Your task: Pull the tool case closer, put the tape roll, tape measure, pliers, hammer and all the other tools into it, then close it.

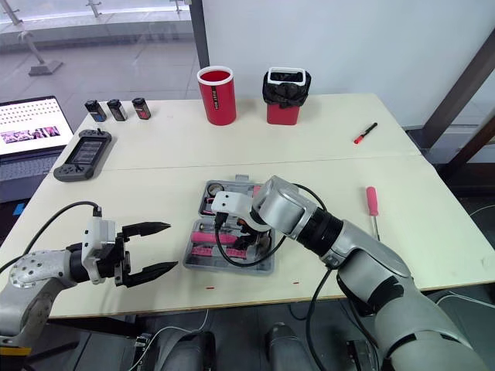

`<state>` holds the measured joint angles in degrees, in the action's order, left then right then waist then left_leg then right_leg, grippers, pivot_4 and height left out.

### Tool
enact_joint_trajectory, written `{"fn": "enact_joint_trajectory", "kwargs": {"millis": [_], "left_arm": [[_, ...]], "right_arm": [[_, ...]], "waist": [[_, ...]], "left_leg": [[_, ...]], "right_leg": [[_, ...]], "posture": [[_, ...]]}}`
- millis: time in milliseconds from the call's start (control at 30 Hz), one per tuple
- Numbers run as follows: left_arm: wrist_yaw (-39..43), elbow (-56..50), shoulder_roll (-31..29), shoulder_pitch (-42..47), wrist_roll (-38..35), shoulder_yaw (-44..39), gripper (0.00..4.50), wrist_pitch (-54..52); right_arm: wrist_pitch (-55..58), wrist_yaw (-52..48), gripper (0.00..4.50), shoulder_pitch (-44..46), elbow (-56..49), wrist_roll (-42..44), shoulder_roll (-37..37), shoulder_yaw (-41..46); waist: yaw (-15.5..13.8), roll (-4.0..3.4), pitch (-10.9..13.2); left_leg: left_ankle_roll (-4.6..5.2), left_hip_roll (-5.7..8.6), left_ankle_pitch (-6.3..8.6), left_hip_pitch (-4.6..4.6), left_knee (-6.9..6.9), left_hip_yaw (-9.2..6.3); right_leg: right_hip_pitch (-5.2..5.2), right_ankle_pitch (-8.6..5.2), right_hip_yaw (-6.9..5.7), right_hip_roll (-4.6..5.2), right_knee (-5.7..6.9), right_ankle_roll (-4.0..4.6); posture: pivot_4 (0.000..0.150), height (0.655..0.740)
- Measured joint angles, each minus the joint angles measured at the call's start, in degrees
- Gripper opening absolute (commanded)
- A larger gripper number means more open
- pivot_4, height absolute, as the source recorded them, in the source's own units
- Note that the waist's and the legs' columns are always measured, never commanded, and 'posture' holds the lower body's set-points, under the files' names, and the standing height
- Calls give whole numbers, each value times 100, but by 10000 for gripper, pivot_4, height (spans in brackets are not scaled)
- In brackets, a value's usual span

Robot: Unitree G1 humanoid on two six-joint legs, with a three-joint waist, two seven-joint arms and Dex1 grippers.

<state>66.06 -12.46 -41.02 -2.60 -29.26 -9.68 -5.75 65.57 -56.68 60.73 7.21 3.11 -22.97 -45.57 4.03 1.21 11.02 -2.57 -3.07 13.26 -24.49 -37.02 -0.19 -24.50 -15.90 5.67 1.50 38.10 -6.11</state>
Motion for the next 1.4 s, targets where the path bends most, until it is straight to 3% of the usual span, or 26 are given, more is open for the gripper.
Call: {"fn": "enact_joint_trajectory", "kwargs": {"millis": [67, 133, 333, 600, 933, 1200, 1400], "left_arm": [[-5, 0, 0, 7, 0, 0, 45000, -4], [-15, -2, 2, 19, 0, 1, 45000, -11], [-76, -26, 4, 25, -3, -6, 45000, -93], [-87, -56, -6, 85, -12, -12, 45000, -229], [-61, -68, -9, 120, -11, -14, 45000, -254], [-63, -72, -30, 115, -10, -27, 45000, -255], [-31, -92, -113, 113, -12, -34, 45000, -265]], "right_arm": [[89, 57, 34726, -72, -171, 60, -4, 216], [204, 162, 29216, -276, -518, 169, -26, 532], [-526, 993, 528, -1900, -2002, 291, -39, 1706], [-2127, 1815, 528, -3473, -2047, 279, 273, 2368], [-3455, 1971, 528, -3826, -1153, 145, 713, 2180], [-3352, 2188, 528, -3701, -612, -105, 907, 2073], [-2493, 2198, 528, -3616, -575, 59, 1110, 2239]], "waist": [[-1, 0, 0], [-3, 0, 0], [-7, 4, -2], [5, 6, -4], [-6, 7, -4], [1, 12, -9], [1, 42, -51]], "left_leg": [[0, 0, 0, 0, 0, 0], [0, 0, 0, -1, 2, -1], [0, 2, 0, -1, 1, -2], [0, 1, 0, 1, 0, -3], [-1, 2, 0, 1, -2, -3], [-1, 1, 0, 21, -2, -4], [-4, 0, 2, 118, 14, -3]], "right_leg": [[0, 0, 0, 0, 0, 0], [0, 3, 0, 0, -1, -5], [5, 3, 0, 1, -3, -7], [7, 1, 1, -3, -3, -4], [10, 0, 1, -2, -3, -2], [28, -7, 1, -4, -2, 11], [123, -23, 1, 3, -23, 34]], "posture": [[1500, 7387], [1500, 7387], [1500, 7387], [1500, 7387], [1500, 7387], [1500, 7387], [1500, 7387]]}}
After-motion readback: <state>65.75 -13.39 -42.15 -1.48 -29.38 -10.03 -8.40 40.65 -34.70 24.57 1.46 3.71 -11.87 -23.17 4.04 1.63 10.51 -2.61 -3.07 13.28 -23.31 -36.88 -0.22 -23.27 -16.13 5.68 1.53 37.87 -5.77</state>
